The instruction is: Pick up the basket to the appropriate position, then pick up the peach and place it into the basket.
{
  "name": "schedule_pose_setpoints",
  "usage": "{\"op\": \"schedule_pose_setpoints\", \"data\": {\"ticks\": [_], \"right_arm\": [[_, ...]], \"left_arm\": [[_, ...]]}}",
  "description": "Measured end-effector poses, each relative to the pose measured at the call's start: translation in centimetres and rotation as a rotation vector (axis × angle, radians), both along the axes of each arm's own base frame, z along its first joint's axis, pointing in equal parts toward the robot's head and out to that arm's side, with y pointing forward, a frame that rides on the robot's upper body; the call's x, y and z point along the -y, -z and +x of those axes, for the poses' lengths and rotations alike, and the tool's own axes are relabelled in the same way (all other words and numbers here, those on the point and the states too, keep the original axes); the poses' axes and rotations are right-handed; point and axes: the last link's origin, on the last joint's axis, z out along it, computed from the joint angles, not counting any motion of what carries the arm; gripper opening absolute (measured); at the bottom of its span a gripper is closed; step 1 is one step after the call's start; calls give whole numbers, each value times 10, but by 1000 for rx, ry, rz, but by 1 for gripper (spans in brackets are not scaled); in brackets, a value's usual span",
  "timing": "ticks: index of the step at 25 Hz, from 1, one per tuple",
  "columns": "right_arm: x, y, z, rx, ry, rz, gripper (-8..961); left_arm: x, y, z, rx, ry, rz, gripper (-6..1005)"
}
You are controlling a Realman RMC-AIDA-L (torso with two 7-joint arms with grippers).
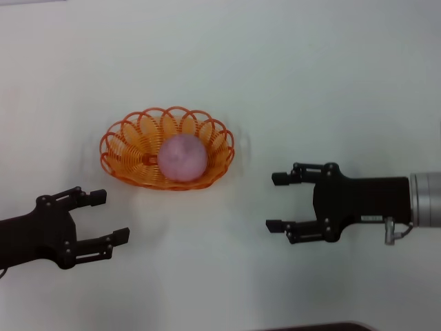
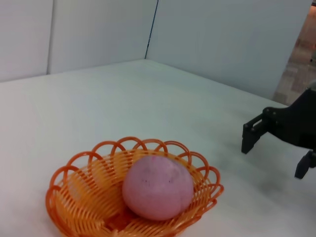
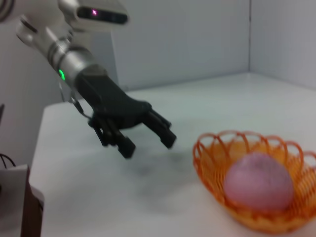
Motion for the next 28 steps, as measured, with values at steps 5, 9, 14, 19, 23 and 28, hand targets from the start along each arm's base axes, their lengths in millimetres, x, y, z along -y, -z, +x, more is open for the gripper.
{"op": "schedule_pose_setpoints", "data": {"ticks": [5, 9, 14, 19, 23, 28], "right_arm": [[6, 7, 8, 15, 21, 4, 827], [5, 10, 11, 28, 43, 10, 827], [3, 9, 16, 34, 74, 40, 827], [0, 8, 15, 30, 77, 49, 827], [-1, 7, 15, 29, 79, 50, 827], [-1, 6, 15, 21, 84, 58, 826]], "left_arm": [[0, 1, 0, 2, 1, -1, 843], [-1, 1, 1, 3, 3, 0, 843], [0, 1, 0, 2, 1, 2, 844], [0, 1, 0, 1, 0, 0, 843], [0, 1, 0, 1, 3, -2, 844], [-1, 1, 0, 2, 3, 1, 843]]}}
